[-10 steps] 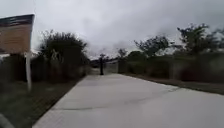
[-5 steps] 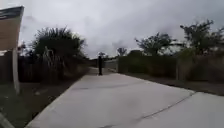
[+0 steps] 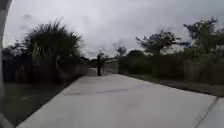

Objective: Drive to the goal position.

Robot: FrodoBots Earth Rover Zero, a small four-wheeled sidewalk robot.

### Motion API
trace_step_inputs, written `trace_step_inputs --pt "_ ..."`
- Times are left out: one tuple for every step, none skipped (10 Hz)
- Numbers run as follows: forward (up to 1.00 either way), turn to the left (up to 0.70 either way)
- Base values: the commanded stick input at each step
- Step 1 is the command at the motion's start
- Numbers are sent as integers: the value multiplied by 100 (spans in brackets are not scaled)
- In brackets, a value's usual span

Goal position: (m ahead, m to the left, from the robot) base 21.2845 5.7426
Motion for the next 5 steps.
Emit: trace_step_inputs --pt "85 0" --pt "85 0" --pt "85 0" --pt "85 0" --pt "85 0"
